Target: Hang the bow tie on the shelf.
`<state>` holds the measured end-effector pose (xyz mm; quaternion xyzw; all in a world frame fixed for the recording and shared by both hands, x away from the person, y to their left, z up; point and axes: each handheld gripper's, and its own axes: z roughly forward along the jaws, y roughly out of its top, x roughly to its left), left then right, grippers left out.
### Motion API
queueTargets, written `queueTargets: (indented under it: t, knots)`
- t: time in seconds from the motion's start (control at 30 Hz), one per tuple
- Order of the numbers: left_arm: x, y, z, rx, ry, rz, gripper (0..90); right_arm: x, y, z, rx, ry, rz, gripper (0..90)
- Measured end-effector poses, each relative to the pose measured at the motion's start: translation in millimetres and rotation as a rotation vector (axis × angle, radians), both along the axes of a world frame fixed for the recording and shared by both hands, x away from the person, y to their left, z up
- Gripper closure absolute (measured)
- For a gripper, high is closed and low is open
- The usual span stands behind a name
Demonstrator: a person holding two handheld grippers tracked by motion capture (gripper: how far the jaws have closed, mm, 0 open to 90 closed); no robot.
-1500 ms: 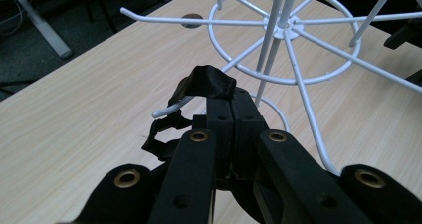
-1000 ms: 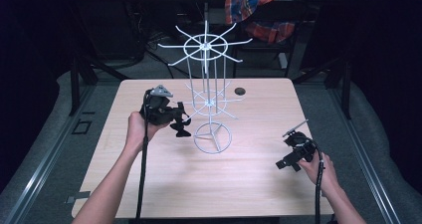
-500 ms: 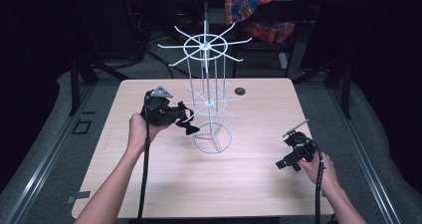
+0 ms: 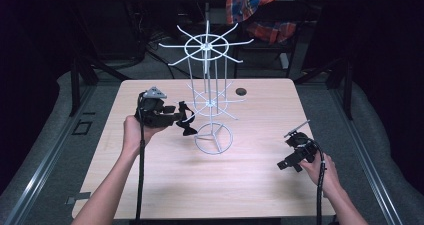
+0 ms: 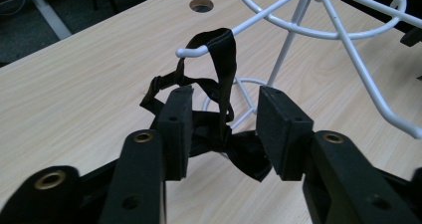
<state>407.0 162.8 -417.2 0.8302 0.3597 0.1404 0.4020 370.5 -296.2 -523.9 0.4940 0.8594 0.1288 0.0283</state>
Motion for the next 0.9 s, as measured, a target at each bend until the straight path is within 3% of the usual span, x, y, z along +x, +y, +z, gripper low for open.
queueTargets:
  t: [0.13,0.3,0.37,0.4,0.47,0.53,0.57,0.9]
  knots:
    - [-4.3,5.2,2.1,-0.002,0.001,0.01,48.8,-0.1,-0.3,0.3,0.001,-0.003,-0.002,5.0]
    - [-10.1,14.5,2.5,0.011,0.005,0.057,36.7,-0.3,-0.5,1.0,0.003,-0.008,0.0,5.0]
    - [-14.3,21.2,3.0,0.015,0.012,0.074,28.0,-0.5,-0.3,1.4,0.004,-0.011,-0.001,5.0]
    - [-16.0,23.4,3.5,0.019,0.016,0.078,25.5,-1.8,0.8,-0.4,0.019,-0.03,-0.025,5.0]
    - [-19.7,27.2,4.5,0.026,0.018,0.086,22.6,-0.3,-0.5,1.6,0.001,-0.009,0.002,5.0]
    - [-23.8,31.2,5.8,0.036,0.016,0.093,19.3,-0.4,-0.4,1.6,0.001,-0.01,0.001,5.0]
    - [-26.3,33.0,6.4,0.038,0.015,0.099,18.5,-1.8,0.8,-0.2,0.018,-0.03,-0.025,5.0]
    - [-53.0,52.9,4.8,0.073,0.029,0.148,9.9,-1.3,0.3,1.5,0.003,-0.015,-0.012,5.0]
